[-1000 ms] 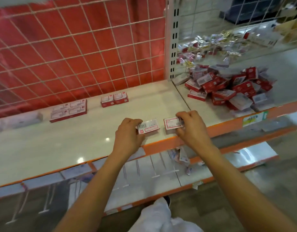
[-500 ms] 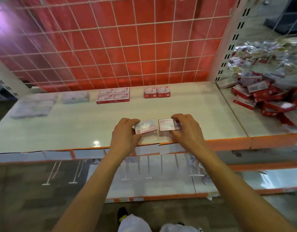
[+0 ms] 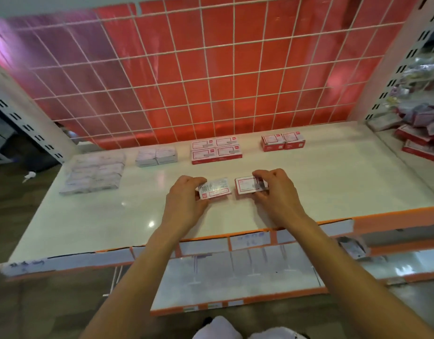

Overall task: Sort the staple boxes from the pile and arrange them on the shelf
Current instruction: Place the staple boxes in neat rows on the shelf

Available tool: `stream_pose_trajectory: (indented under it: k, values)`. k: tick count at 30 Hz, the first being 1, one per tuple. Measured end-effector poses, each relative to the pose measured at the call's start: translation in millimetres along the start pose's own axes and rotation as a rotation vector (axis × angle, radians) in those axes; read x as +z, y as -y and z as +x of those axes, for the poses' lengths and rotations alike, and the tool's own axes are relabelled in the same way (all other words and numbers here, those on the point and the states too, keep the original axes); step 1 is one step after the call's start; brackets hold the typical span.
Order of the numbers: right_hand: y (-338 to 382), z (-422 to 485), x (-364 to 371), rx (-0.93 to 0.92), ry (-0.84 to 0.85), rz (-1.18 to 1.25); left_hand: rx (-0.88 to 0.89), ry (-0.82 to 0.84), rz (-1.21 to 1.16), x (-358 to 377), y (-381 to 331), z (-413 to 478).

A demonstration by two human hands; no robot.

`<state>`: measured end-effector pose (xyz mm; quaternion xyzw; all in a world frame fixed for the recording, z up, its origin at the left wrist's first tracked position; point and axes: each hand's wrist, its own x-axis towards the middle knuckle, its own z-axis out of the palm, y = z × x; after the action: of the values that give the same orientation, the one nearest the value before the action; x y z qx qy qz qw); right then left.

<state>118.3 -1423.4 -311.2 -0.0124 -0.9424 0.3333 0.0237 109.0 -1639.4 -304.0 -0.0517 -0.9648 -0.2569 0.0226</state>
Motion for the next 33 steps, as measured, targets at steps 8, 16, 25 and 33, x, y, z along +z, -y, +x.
stream_pose_trajectory:
  k: [8,16,25,33]
  values:
    - [27,14,22,0.043,-0.029,-0.028,0.026,0.031,-0.025,-14,37,9]
    - [27,41,25,0.041,-0.018,-0.1,-0.004,0.044,-0.048,-10,31,14]
    - [19,67,33,-0.011,-0.042,-0.096,-0.061,0.019,-0.092,-9,18,26]
    - [22,72,38,-0.001,-0.065,-0.074,-0.085,0.024,-0.086,-5,13,34]
